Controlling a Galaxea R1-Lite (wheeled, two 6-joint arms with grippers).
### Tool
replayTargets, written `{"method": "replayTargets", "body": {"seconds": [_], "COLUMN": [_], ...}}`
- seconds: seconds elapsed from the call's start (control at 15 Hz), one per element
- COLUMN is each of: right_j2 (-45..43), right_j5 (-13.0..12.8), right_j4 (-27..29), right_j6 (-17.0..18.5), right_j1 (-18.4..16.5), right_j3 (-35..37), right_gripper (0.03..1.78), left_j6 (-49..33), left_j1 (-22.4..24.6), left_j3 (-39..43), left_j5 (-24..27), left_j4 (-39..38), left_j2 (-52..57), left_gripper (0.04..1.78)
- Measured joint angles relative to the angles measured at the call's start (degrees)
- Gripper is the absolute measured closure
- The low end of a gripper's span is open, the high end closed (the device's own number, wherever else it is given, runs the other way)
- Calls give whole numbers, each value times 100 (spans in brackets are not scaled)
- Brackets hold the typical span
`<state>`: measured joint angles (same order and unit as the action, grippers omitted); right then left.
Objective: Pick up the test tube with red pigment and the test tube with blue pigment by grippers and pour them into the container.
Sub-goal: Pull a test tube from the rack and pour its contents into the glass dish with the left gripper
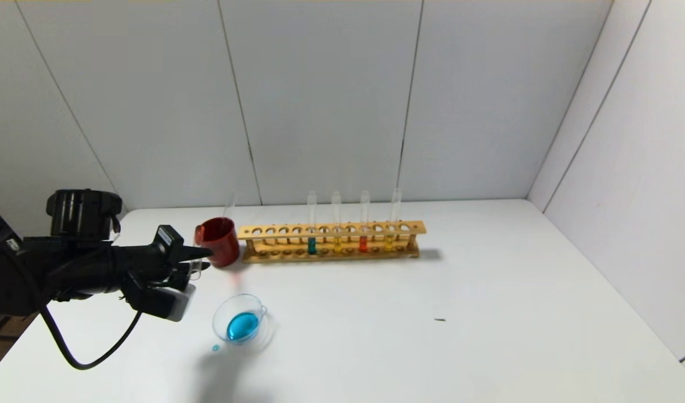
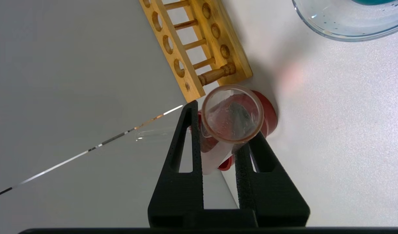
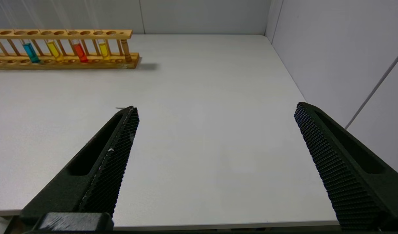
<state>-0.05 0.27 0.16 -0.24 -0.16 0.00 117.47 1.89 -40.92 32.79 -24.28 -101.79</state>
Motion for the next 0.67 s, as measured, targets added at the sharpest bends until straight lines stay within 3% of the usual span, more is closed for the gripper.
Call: {"method": "replayTargets", "body": {"seconds": [0.67], "right_j2": [0], "right_j5": [-2], "right_j4": [2], "right_j6": [2], "right_j1": [-2], "right_j3": [0], "right_gripper": [6], "left_j6": [745], "left_j1": [-116], "left_j3": [-210], "left_j5": [-647], "left_j4": [-10], "left_j2": [-190], "left_gripper": [149]}}
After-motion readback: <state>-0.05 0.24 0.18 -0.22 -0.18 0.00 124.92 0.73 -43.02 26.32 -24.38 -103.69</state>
